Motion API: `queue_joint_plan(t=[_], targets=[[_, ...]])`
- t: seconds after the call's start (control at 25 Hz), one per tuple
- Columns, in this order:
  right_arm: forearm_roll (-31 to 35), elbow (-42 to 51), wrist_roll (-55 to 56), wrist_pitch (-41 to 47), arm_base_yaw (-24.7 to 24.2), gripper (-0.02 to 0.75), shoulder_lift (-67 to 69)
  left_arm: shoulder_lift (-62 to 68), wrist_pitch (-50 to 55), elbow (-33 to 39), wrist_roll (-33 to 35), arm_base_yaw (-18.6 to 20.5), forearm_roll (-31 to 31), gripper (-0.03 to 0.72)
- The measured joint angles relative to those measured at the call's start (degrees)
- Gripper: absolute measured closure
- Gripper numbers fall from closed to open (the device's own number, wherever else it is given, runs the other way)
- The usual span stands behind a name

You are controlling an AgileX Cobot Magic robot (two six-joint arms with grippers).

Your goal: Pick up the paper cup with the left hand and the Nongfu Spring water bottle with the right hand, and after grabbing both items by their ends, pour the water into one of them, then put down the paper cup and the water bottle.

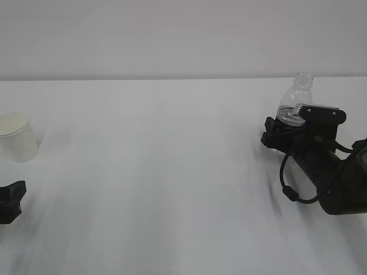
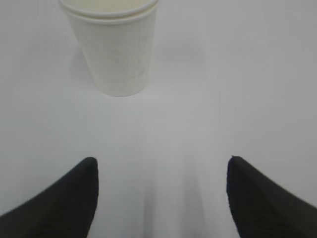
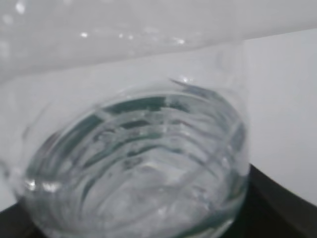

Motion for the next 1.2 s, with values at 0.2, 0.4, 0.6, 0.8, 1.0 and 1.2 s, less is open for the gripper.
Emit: queue_joint_plan(t=[0.2, 0.4, 0.6, 0.8, 1.0, 1.2], targets=[[0.33, 0.00, 0.00, 0.00, 0.00, 0.209, 0.00, 0.00, 0.00, 0.00, 0.00, 0.00, 0.00, 0.110], [0.33, 0.00, 0.00, 0.00, 0.00, 0.276, 0.02, 0.00, 0.00, 0.00, 0.00, 0.00, 0.00, 0.110], [0.33, 0.00, 0.00, 0.00, 0.00, 0.295, 0.12, 0.00, 0.00, 0.00, 0.00, 0.00, 0.00, 0.110], [0.33, 0.00, 0.00, 0.00, 0.00, 0.297, 0.12, 0.00, 0.00, 0.00, 0.00, 0.00, 0.00, 0.110], [0.33, 0.00, -0.95, 0.00, 0.00, 0.297, 0.12, 0.00, 0.00, 0.00, 0.00, 0.00, 0.00, 0.110], [-1.35, 0.00, -10.02, 0.35, 0.00, 0.297, 0.12, 0.00, 0.00, 0.00, 0.00, 0.00, 0.00, 0.110]])
